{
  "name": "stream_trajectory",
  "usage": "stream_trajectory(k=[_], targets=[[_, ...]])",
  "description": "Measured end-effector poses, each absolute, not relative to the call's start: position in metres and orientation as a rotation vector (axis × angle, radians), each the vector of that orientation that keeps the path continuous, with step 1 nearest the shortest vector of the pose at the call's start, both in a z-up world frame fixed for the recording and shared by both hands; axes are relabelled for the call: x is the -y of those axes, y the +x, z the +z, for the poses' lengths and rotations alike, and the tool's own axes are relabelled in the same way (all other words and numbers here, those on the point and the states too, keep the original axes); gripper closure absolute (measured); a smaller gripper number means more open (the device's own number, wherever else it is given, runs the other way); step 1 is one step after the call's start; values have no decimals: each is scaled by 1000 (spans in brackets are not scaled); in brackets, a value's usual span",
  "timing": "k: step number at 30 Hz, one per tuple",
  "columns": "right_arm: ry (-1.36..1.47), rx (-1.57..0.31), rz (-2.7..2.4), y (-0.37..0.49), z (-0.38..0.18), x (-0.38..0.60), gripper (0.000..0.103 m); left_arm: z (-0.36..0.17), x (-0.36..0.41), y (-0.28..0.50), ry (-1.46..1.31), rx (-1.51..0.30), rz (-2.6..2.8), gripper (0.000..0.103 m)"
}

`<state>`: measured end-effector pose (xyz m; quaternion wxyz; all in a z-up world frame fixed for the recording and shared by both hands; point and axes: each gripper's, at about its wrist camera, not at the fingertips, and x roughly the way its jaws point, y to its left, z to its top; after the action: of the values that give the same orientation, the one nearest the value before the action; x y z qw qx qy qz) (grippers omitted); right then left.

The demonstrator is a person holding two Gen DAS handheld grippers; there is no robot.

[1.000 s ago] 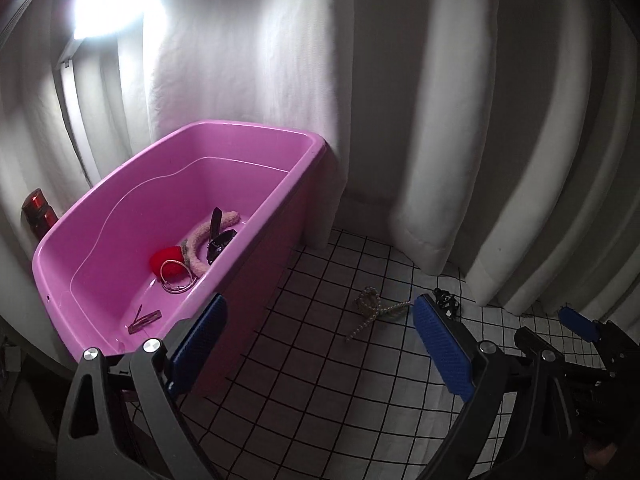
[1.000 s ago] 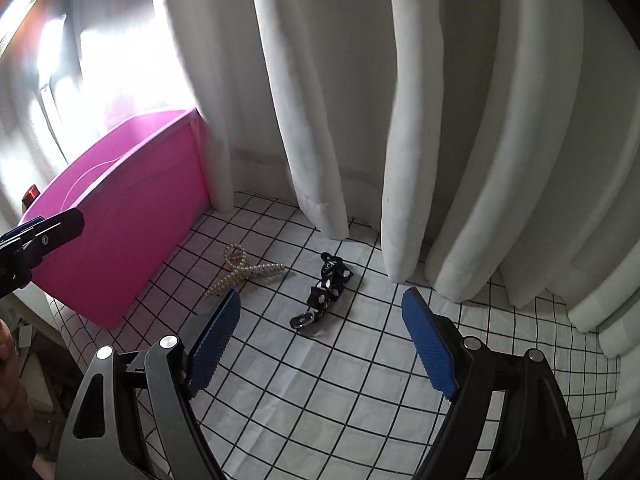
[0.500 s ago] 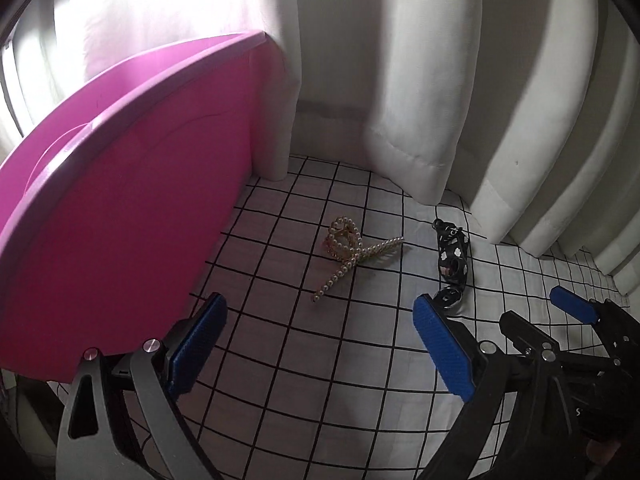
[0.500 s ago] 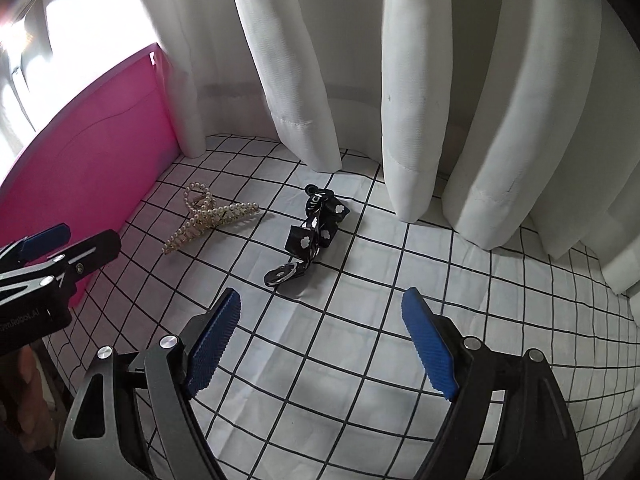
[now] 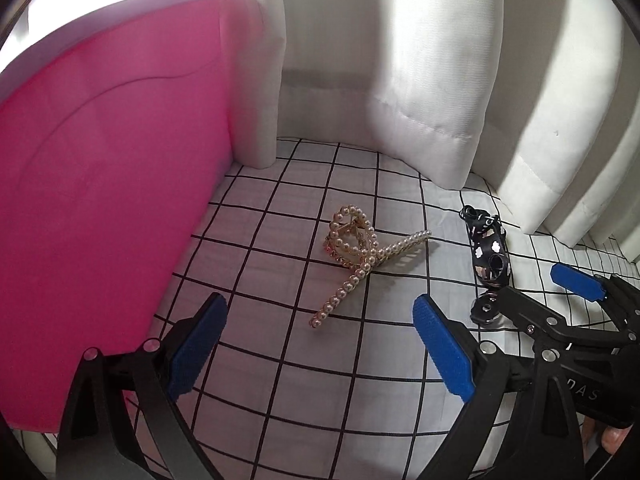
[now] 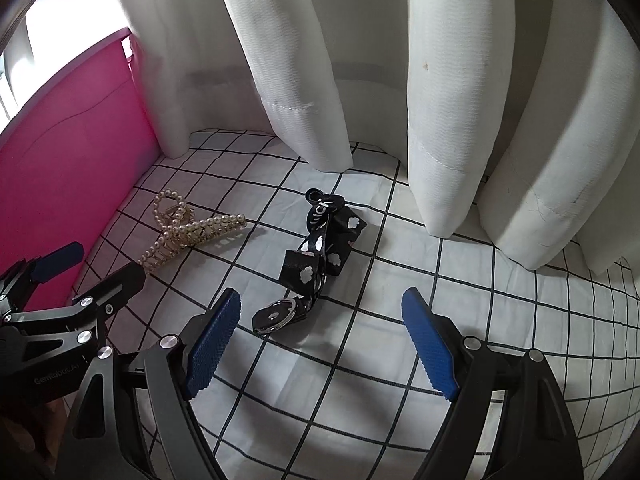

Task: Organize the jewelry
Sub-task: 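Grasp the pearl hair clip with the left gripper while the right gripper grasps the black strap keychain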

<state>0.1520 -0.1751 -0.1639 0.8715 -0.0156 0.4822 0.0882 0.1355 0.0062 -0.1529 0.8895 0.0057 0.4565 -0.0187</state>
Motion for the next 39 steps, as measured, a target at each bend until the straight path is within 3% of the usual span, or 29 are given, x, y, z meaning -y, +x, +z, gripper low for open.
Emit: stream_trajectory(k=[30,31,33,34,36,39], targets=[[-86,-998,120,199,-199,183,25,-196,3,184,26,-986,-25,11],[-87,-994,125,198,-199,183,28,-196,3,184,20,-982,-28,14],[-97,-983,144,195,-198,179,40,-194,4,182,26,-970,-38,22],[-102,-977,150,195,-197,174,51,-192,6,179,31,-965,-47,30],[-111,-975,158,194,-196,169,61,-190,10,176,41,-957,-64,40],[-113,-972,167,194,-195,166,78,-188,16,170,48,-950,-89,65]])
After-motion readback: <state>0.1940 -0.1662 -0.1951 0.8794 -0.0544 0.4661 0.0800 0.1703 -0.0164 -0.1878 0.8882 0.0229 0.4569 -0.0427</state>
